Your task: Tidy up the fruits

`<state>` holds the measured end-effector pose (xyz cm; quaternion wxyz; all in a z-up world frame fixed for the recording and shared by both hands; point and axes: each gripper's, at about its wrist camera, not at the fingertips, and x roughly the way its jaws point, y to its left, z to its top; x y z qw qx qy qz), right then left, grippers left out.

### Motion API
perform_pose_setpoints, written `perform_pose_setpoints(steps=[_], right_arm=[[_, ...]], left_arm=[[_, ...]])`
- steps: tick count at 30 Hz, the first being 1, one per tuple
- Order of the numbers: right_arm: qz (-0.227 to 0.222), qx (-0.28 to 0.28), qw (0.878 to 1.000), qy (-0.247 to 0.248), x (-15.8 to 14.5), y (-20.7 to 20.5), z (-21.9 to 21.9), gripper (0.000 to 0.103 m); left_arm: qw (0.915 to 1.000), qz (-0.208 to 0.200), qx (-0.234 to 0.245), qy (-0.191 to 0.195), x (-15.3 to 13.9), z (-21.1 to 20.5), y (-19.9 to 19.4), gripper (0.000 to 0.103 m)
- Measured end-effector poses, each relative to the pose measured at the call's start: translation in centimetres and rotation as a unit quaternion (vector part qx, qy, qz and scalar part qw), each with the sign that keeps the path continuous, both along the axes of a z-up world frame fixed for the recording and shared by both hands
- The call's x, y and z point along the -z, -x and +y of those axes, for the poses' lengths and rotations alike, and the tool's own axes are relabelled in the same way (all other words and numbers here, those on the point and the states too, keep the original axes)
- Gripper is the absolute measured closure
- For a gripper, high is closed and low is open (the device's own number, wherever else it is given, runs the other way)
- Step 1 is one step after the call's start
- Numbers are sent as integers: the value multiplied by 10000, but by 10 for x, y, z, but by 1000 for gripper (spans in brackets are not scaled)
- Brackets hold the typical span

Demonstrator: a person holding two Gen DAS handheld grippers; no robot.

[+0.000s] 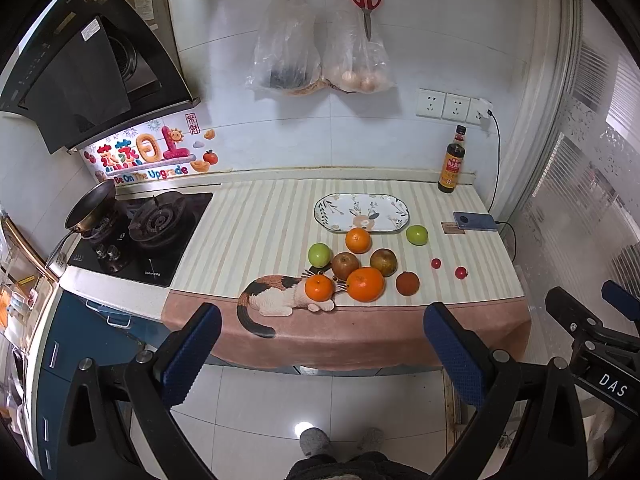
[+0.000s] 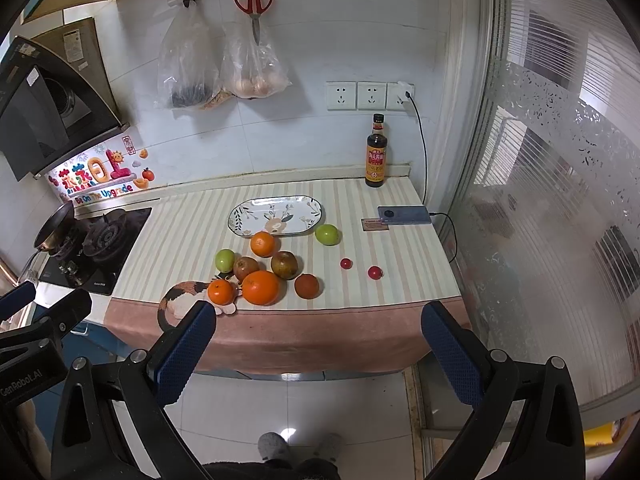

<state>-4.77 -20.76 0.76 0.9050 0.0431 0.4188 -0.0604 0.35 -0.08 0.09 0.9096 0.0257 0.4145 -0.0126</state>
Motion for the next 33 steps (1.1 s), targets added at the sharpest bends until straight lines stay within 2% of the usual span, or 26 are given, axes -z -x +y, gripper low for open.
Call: perform_pose_setpoints(steps=[33], right_arm=[[12,-2,10000,-22,1,-1,0,0]], left_arm=[[10000,18,4,21,0,-3,0,0]])
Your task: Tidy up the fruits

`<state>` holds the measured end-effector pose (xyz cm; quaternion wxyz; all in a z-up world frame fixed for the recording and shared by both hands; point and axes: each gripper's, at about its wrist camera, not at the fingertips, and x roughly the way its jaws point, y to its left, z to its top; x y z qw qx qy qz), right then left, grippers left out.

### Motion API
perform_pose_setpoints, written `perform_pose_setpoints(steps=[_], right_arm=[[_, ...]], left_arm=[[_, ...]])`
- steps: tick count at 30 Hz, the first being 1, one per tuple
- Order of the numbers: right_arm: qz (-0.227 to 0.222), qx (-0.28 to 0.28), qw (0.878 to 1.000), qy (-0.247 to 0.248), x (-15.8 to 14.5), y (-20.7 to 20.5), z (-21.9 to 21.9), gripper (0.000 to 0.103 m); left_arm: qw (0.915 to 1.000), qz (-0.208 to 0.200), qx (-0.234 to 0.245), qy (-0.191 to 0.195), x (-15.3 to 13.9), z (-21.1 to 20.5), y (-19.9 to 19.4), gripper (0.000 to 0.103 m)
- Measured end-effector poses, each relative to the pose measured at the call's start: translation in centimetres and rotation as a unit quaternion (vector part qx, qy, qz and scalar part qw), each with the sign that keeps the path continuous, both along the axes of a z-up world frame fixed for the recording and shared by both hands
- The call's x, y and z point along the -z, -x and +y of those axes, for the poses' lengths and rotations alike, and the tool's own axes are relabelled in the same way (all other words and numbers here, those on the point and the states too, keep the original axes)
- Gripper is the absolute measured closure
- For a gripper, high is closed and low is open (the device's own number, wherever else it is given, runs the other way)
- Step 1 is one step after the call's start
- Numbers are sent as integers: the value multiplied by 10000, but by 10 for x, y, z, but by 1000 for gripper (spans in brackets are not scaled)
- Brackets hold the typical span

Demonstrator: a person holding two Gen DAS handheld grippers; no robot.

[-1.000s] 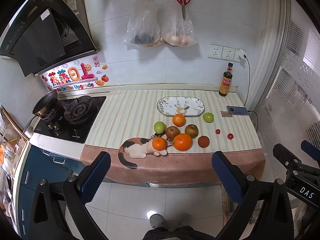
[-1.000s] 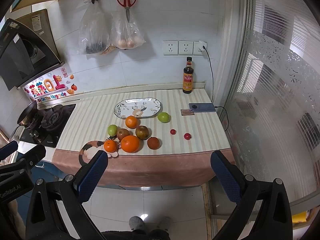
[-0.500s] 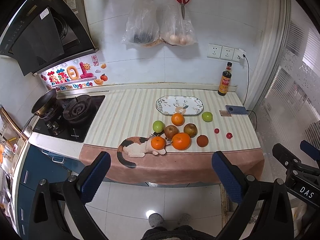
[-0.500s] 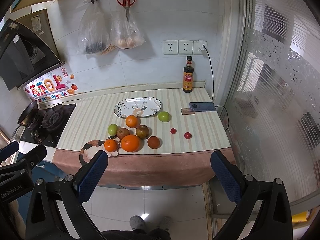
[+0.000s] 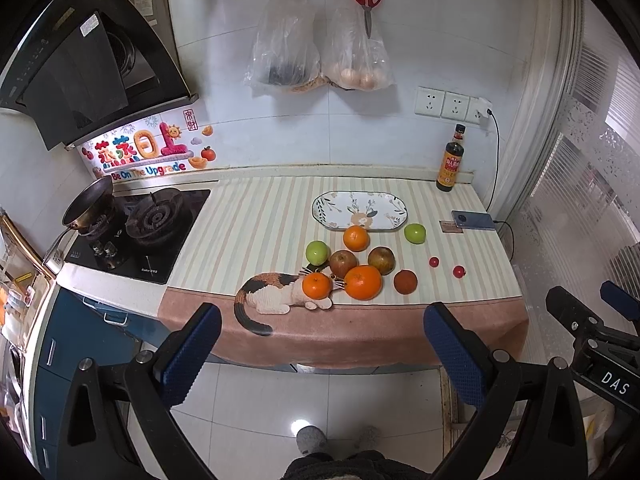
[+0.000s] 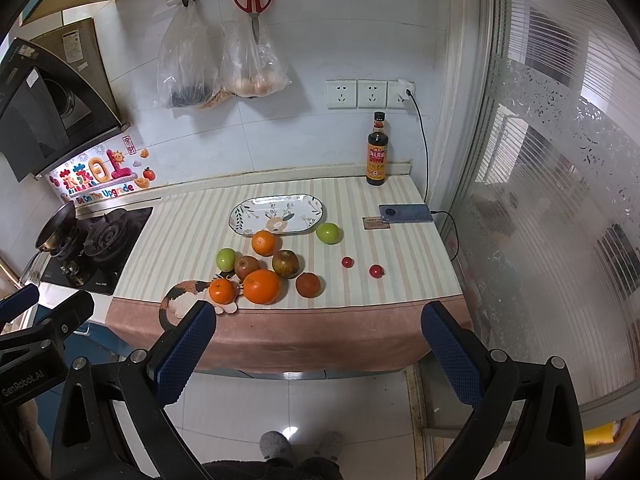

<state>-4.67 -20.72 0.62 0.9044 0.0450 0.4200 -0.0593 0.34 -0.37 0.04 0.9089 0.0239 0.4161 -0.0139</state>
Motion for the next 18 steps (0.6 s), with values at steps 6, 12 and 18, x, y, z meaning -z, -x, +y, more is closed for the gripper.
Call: perform_pose_setpoints(steps=[6,12,18], right_arm=[[-9,-2,10000,-13,0,1,0,0],[4,-4,10000,-10,0,0,0,0],[1,-2,10000,-17,1,1,0,0]], left_arm=[[10000,6,0,8,0,0,0,0],[10000,12,-4,15,0,0,0,0],[10000,1,-16,11,1,-2,0,0]])
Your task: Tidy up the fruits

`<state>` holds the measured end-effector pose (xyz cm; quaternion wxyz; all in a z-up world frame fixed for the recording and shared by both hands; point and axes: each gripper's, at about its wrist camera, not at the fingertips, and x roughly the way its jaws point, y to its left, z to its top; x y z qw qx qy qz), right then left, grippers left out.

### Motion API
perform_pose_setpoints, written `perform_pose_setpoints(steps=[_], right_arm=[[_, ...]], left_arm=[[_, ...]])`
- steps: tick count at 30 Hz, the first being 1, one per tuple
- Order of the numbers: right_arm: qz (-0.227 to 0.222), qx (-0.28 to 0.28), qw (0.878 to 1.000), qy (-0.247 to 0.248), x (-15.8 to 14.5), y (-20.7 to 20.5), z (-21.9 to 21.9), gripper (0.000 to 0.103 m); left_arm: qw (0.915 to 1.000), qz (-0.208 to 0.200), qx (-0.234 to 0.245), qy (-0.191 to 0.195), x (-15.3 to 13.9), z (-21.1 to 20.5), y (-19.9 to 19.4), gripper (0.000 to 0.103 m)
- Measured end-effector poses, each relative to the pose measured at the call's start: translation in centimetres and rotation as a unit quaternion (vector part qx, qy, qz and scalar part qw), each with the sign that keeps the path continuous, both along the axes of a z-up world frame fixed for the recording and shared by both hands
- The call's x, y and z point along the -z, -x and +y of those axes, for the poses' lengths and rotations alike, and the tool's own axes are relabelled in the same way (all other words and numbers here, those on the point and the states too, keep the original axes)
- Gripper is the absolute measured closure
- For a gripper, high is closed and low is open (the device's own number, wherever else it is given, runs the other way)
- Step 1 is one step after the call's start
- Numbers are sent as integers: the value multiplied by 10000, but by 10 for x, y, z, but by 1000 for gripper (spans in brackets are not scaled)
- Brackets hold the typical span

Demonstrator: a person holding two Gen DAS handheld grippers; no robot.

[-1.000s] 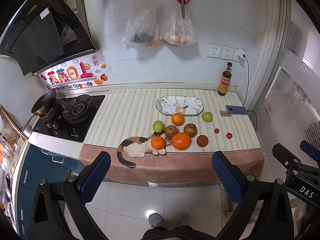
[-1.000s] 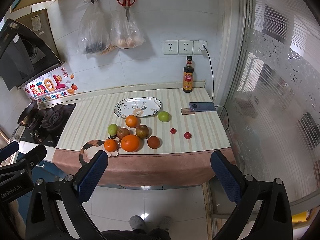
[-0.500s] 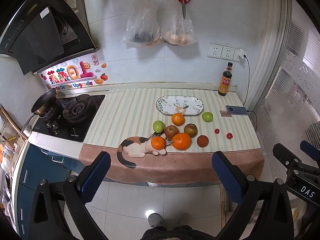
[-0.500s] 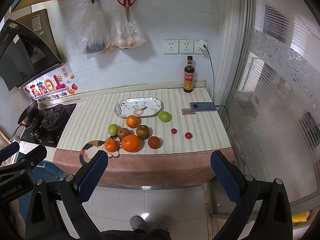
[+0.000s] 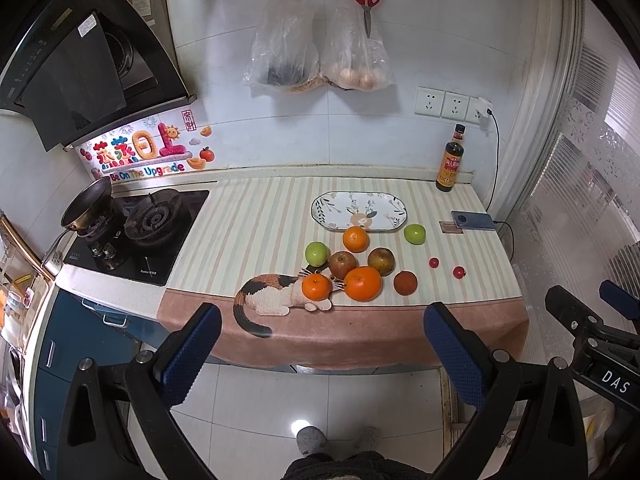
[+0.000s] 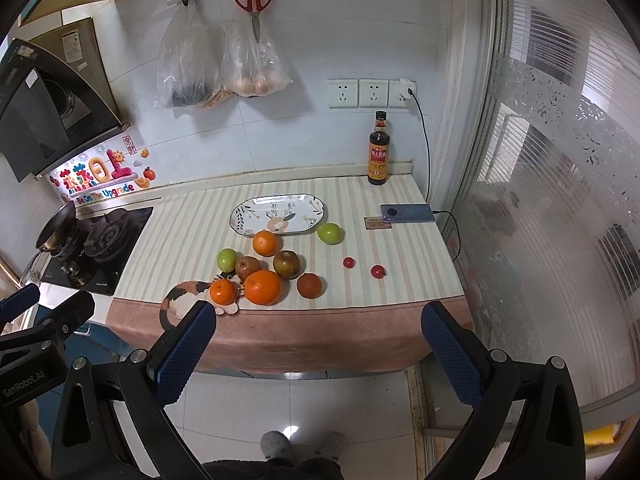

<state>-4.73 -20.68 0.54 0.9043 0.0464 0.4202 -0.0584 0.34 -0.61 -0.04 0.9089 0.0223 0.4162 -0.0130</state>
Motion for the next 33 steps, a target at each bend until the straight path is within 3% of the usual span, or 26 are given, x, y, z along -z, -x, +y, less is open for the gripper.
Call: perform_pose_setpoints(steps=[22,28,33], right_arm=[[8,122,9999,-109,9,-10,6,0],[218,58,9971,-723,50,-46,10,0],[565,301,9944,-843,104,-86,20,0]], left_arm=[[10000,-11,-41,12,7,6,-13,0],[9996,-70,-243,-147,29,32,-51,0],[9992,321,-190,-155,69,59,-99,0]])
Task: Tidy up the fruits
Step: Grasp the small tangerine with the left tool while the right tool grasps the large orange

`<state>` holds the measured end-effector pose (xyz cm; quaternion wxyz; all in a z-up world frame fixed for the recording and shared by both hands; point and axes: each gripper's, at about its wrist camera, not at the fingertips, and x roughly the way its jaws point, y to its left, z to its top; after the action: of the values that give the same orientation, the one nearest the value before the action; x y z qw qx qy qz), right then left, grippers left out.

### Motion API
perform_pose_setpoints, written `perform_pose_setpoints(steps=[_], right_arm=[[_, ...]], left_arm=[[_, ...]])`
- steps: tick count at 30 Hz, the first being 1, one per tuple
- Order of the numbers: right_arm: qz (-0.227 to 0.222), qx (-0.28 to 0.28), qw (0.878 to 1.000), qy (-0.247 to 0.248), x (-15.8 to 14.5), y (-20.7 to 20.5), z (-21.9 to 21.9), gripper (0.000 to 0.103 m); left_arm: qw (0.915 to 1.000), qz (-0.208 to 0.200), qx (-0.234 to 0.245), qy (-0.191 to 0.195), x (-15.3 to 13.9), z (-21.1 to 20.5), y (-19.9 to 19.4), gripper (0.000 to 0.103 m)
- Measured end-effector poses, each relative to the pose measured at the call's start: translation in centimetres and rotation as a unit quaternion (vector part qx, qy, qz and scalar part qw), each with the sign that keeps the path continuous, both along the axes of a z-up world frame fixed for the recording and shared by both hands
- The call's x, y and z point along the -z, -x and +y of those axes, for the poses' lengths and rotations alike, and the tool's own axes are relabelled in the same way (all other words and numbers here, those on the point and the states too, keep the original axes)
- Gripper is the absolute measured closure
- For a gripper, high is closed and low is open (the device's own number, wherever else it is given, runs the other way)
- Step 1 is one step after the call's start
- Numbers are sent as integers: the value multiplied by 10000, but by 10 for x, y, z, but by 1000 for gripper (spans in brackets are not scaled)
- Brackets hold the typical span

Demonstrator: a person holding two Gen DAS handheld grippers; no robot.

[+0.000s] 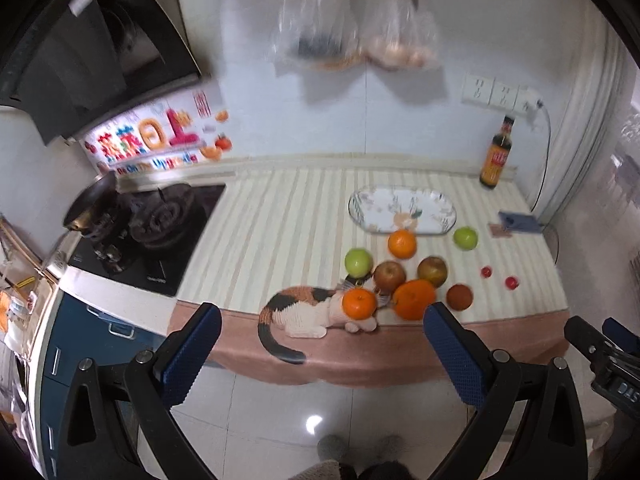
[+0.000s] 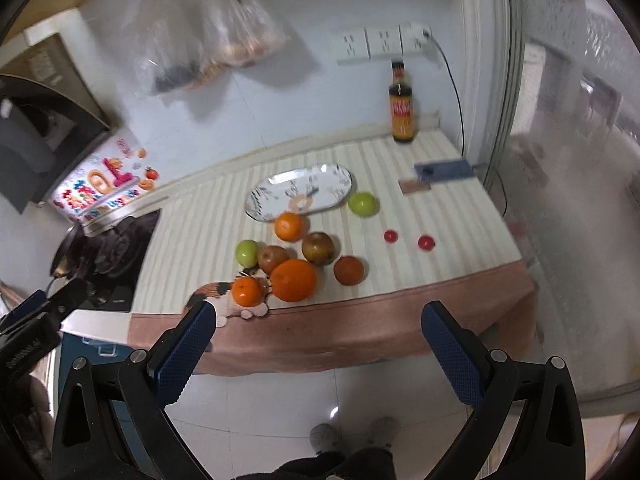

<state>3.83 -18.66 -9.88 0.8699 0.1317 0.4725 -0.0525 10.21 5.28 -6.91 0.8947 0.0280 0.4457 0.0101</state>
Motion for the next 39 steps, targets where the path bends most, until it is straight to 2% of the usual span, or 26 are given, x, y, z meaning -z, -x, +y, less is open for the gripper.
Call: perform_pose_setpoints(steps=[2,8,11,14,19,22,25,29,32,37,39], right_arm=[[165,63,9998,32,19,-18,3,0],[709,14,9963,-493,94,-83,7,0],[1082,-156,9922,-607,141,-123,14,0],[1540,-338,9842,-800,195,-165,22,0],[2074,-438,9717,-1039,258,-210,29,0],[2302,-529,9654,-1103,281,-227,35,2],[2398,-780,9580,-1368,297,-238,44,18],[2492,-936,9580,-1067,298,-241,48,19],[2616,-946,9534,-1167,300,-235,44,19],[2689,-965,9509,-1187,304,-241,46,19],[2729,-983,9497,-1179,305,-244,48,19]], left_arm=[[9998,202,-47,-42,18,8,-19,0],[9942,1050,-228,12,79,24,-76,0],[9865,1584,-407,28,120,30,-106,0],[9789,1954,-599,29,153,34,-127,0],[9624,2610,-744,138,205,32,-159,0],[9538,2899,-735,272,223,26,-173,0],[9447,3173,-678,481,240,18,-186,0],[9346,3427,-584,757,257,8,-199,0],[9269,3597,-505,942,268,2,-203,1],[9175,3835,-275,1019,285,-12,-207,18],[9164,3859,-224,1035,289,-15,-209,30]])
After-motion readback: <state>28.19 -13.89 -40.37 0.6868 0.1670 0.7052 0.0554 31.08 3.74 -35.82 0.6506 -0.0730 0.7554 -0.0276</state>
